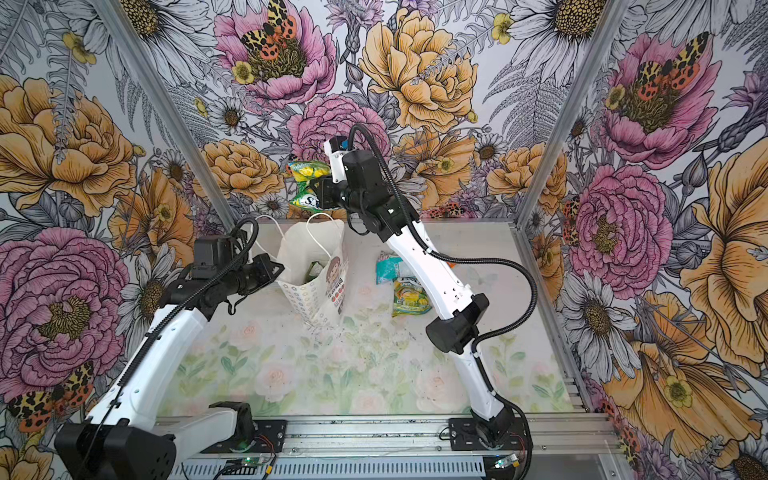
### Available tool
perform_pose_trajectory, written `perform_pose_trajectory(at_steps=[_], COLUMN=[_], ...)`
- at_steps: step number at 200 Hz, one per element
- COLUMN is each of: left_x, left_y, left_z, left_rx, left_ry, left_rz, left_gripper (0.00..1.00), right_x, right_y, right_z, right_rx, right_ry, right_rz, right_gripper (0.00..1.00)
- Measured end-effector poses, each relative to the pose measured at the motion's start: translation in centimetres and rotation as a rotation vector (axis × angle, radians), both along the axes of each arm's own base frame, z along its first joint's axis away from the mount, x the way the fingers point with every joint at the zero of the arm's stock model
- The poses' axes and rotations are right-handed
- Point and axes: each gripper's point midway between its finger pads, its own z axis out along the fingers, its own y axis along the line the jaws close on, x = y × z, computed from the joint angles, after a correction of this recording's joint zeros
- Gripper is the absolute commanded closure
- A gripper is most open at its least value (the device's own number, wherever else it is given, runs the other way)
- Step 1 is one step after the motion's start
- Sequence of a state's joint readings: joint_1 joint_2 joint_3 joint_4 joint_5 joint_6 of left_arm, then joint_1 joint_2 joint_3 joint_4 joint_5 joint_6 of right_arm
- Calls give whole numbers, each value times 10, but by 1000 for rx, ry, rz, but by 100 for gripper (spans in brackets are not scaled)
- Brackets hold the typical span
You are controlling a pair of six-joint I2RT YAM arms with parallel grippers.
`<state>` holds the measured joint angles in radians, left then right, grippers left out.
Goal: Place the snacks into the paper bag
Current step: 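Carry the Spring Tea bag with the right gripper above the paper bag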
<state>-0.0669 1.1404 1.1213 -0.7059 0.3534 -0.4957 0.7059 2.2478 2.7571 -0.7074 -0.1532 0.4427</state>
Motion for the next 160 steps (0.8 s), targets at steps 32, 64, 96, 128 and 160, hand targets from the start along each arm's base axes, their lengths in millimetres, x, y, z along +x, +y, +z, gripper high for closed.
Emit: perform_pose_trajectory(at_steps=[32, 64, 96, 128, 160], left_x=[-1, -1, -1, -1, -1], left_y=[0, 0, 0, 0, 0], left_z=[-1, 1, 0, 0, 0], left_rx=[-2, -3, -3, -3, -3], left_ry=[2, -2, -1, -1, -1], left_rz=[2, 2, 2, 2, 2], left_gripper=[100, 100, 100, 100, 100], right_x=[1, 2, 10, 24, 30], right_y=[11, 15, 28, 44, 54], right_z=[13, 35, 35, 4, -19], right_rx=[36, 95, 135, 121, 104], right_ry=[-67, -150, -195, -174, -142], right_rz=[8, 11, 28, 47, 63], right_gripper=[100, 100, 100, 100, 100])
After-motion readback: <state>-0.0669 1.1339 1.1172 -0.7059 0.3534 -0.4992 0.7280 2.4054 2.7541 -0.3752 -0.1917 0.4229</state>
